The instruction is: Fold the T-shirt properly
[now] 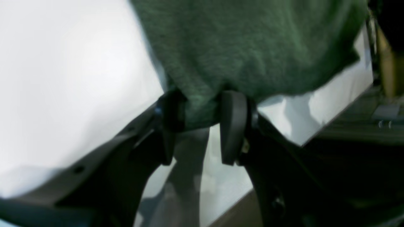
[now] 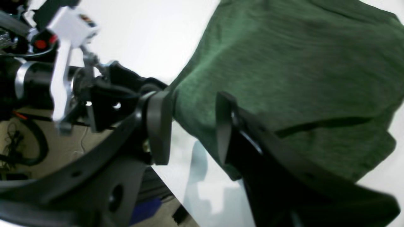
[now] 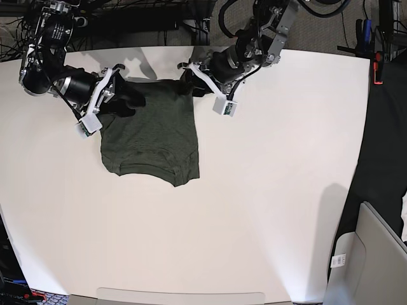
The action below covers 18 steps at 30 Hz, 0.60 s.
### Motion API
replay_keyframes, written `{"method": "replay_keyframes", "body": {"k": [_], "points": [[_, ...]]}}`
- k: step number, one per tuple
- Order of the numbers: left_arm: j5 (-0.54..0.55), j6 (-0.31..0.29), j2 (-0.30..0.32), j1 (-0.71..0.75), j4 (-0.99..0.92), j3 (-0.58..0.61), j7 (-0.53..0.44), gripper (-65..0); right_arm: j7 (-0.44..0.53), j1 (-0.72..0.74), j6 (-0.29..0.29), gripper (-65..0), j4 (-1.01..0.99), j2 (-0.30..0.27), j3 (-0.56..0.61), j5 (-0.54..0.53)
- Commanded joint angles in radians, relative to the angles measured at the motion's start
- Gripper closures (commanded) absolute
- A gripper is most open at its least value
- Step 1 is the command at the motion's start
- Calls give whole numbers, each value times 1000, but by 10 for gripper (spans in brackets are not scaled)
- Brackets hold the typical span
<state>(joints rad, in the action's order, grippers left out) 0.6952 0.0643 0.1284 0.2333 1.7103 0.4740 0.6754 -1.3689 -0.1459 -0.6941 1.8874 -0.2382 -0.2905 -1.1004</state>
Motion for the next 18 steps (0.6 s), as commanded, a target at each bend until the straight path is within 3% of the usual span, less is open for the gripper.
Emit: {"method": "replay_keyframes", "body": {"k": [1,8,18], "points": [[-29,56,15,2,15,-22,5,-231,13,27,-4,-235,-5,-10,14,7],[-29,81,37,57,101,-169,5,-231,19,110,-4,-234,-128,29,83,182],[-27,81,37,73,121,-252,5,-231,19,104,-4,-159,-121,-37,60,194]]}}
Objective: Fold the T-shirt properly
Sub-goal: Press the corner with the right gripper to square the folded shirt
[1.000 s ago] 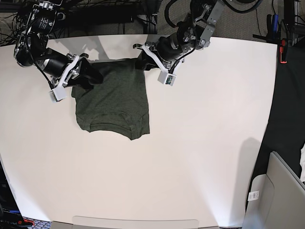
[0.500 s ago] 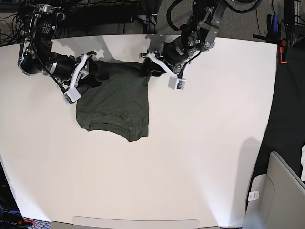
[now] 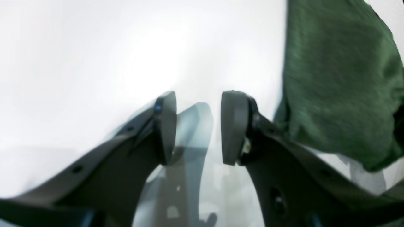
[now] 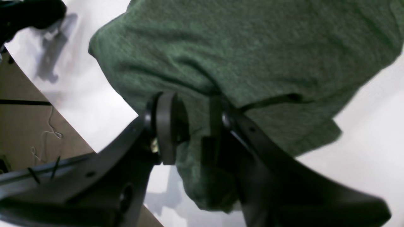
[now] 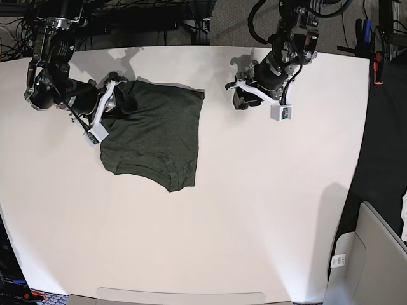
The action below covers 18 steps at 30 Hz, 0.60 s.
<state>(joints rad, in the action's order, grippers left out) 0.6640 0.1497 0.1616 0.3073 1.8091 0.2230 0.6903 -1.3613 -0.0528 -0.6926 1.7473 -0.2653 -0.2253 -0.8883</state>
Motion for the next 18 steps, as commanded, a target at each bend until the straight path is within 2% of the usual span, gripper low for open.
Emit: {"method": "replay_keyframes", "body": {"k": [1,5,11,15,18], "points": [[4,-5,3,-1,22,-1,-10,-231,12,11,-6,-159,19,-12,-18,-18],[4,-5,0,-1,22,3,-10,-231,12,9,-6,-159,42,-15,-65,-55],[4,-5,0,-1,22,-1,-10,-231,3,-52,-6,-159,119,-10,-39,-236],[4,-5,3,-1,24,-1,-10,-231,-20,-48,-6,-159,161,-9,79,-206],[4,-5,2,-1,24,-33,-10,-231,-19,-5,-6,-159,138,4,186,-90]]}}
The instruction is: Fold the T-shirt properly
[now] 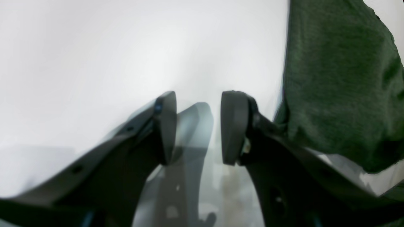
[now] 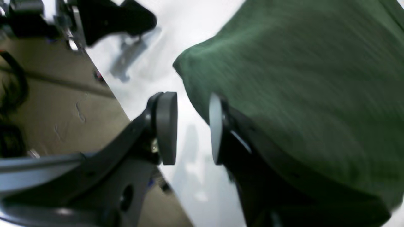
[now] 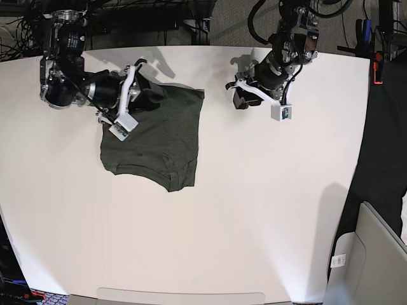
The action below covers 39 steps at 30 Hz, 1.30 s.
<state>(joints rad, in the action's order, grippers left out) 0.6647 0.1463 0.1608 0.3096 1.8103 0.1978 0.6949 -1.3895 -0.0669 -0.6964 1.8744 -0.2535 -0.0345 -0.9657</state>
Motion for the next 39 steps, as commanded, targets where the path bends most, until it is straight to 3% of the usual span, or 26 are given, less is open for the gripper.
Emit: {"method": "replay_keyframes", "body": {"k": [1,6,16,24,31,34,39], "points": [[3,-1,1,-3,22,-21,-14,-231,11,22,-2,-158,-3,6,25,27],[3,-1,1,12,81,-87,-14,-231,23,72,-2,-157,-91,41,103,178],[3,-1,1,32,133,-195,-14,-231,42,138,-2,-157,-137,9,94,322],[3,-1,1,38,135,-195,-14,-231,72,177,-2,-157,-151,-59,92,324],[3,-1,1,38,135,-202,-14,-231,72,181,-2,-157,-123,-53,91,311],[3,-1,1,55,165,-228,-14,-231,74,157,-2,-157,-46,-51,84,258],[3,-1,4,104,234,-258,-14,-231,78,71,-2,-156,86,-57,-60,227]]}}
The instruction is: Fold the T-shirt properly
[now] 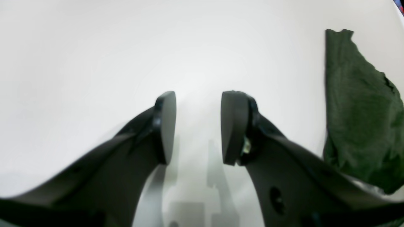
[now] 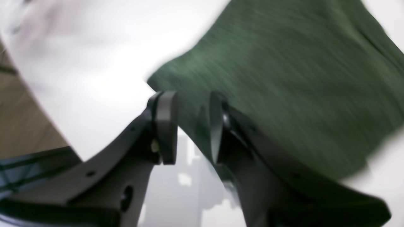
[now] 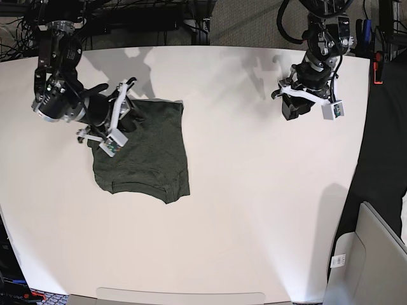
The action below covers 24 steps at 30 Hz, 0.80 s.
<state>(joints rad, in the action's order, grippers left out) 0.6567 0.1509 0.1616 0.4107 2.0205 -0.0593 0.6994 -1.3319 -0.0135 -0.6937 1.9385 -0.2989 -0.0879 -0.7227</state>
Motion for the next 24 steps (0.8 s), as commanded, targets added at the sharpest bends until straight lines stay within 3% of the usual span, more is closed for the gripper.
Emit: {"method": "replay_keyframes", "body": {"k": [1,6,11,14,18,24], "points": [[12,-6,5,20,26,-1,-19,-231,33,-4,-4,-156,49,-13,-43,-16],[12,-9,6,109,50,-38,-27,-231,50,-135,-4,-156,117,-78,-230,-38],[12,-9,6,182,53,-87,-28,-231,45,-266,-4,-119,117,-113,-500,-291],[12,-10,6,233,53,-96,-28,-231,45,-359,-4,-117,117,-153,-686,-363],[12,-12,6,296,53,-141,-28,-226,45,-487,-4,-114,117,-179,-829,-380],[12,-12,6,391,53,-219,-20,-149,45,-682,-4,-114,115,-170,-964,-374]]}}
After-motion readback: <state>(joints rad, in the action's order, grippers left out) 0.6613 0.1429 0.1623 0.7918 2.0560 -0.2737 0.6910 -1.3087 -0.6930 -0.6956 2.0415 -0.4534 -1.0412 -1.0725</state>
